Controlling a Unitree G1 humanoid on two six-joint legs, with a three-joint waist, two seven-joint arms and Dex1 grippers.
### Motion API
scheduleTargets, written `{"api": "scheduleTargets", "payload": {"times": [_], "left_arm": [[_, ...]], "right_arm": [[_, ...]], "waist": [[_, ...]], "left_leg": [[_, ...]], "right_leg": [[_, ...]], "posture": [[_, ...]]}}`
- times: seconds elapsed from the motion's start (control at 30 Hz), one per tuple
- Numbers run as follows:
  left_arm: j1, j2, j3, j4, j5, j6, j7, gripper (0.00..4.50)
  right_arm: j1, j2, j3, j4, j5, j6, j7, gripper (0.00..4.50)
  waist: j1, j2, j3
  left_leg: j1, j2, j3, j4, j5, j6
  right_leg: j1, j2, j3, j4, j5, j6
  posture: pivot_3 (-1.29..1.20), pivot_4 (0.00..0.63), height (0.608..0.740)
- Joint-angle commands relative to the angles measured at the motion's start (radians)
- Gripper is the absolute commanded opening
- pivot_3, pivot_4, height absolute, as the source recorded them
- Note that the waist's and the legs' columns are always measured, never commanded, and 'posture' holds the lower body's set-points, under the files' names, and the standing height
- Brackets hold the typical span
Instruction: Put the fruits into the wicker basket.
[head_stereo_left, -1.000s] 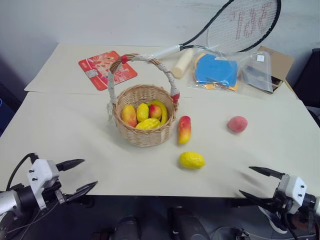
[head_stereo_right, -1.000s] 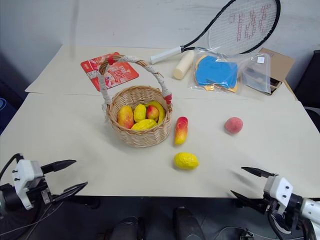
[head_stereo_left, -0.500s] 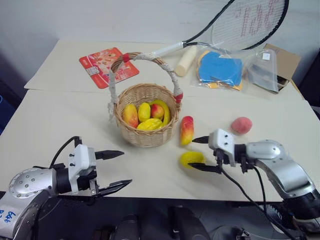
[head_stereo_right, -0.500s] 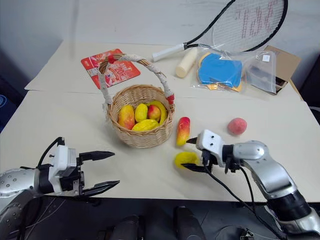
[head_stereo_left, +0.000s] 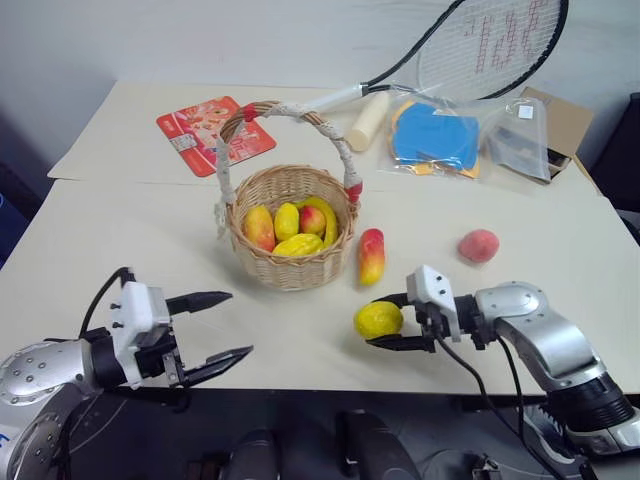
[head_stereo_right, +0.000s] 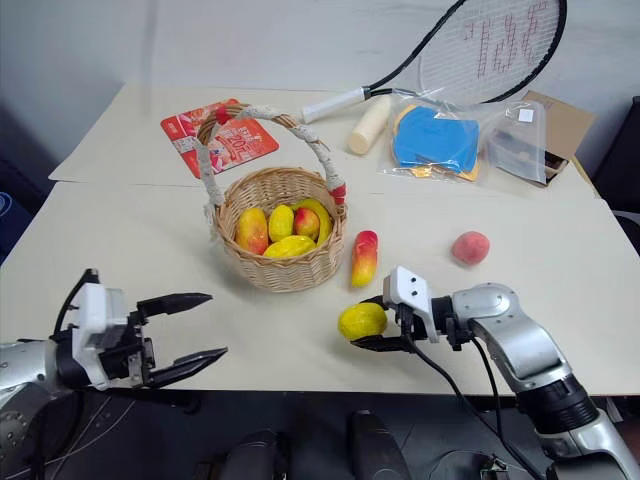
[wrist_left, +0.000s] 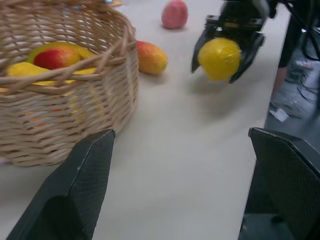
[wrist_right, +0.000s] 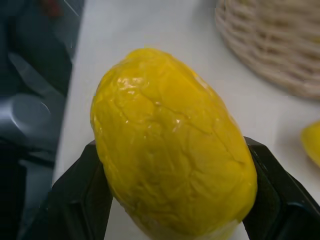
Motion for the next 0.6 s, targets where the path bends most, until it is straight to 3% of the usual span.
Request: {"api": "scheduleTargets", "payload": {"times": [0.03, 0.23, 0.37, 0.4, 0.5, 0.6], "left_arm": [[-0.021, -0.044, 0.091, -0.016, -0.117, 0.023, 0.083, 4.50], [-0.046, -0.086, 0.129, -0.032, -0.179, 0.041, 0.184, 4.50], [-0.026, -0.088, 0.143, -0.048, -0.183, 0.037, 0.200, 4.50], [-0.022, -0.088, 0.145, -0.050, -0.183, 0.036, 0.202, 4.50], [-0.006, -0.091, 0.147, -0.066, -0.182, 0.032, 0.209, 4.50], [0.005, -0.091, 0.144, -0.075, -0.180, 0.028, 0.213, 4.50]], "right_arm": [[-0.142, 0.100, -0.051, -0.101, 0.125, 0.154, -0.154, 2.79], [-0.384, 0.402, 0.031, 0.020, -0.040, 0.162, -0.487, 2.79], [-0.453, 0.474, 0.104, 0.124, -0.155, 0.163, -0.579, 2.79], [-0.460, 0.484, 0.117, 0.144, -0.175, 0.166, -0.593, 3.51], [-0.481, 0.511, 0.131, 0.177, -0.205, 0.150, -0.604, 4.39], [-0.471, 0.503, 0.140, 0.150, -0.194, 0.108, -0.538, 4.47]], "waist": [[-0.011, 0.000, 0.000], [-0.014, 0.000, 0.000], [-0.017, -0.001, 0.000], [-0.017, -0.001, -0.001], [-0.021, -0.001, -0.001], [-0.025, -0.001, -0.001]], "left_leg": [[0.001, 0.000, 0.000, 0.000, 0.000, 0.000], [-0.001, 0.001, -0.002, -0.002, 0.001, -0.003], [-0.005, -0.001, -0.001, -0.001, 0.001, -0.004], [-0.005, -0.001, -0.001, -0.001, 0.001, -0.003], [-0.005, -0.002, 0.001, -0.001, 0.000, -0.002], [-0.005, -0.002, 0.001, -0.002, 0.000, -0.002]], "right_leg": [[0.000, 0.000, 0.000, 0.001, 0.000, 0.000], [-0.004, 0.002, -0.001, 0.004, -0.002, -0.003], [-0.008, -0.001, -0.001, 0.004, -0.002, -0.003], [-0.008, -0.002, -0.001, 0.004, -0.002, -0.003], [-0.007, -0.002, -0.001, 0.003, -0.002, -0.004], [-0.007, -0.002, -0.001, 0.003, -0.002, -0.004]], "posture": [[0.00, 0.150, 0.740], [0.00, 0.150, 0.740], [0.00, 0.150, 0.740], [0.00, 0.150, 0.740], [0.00, 0.150, 0.740], [0.00, 0.150, 0.740]]}}
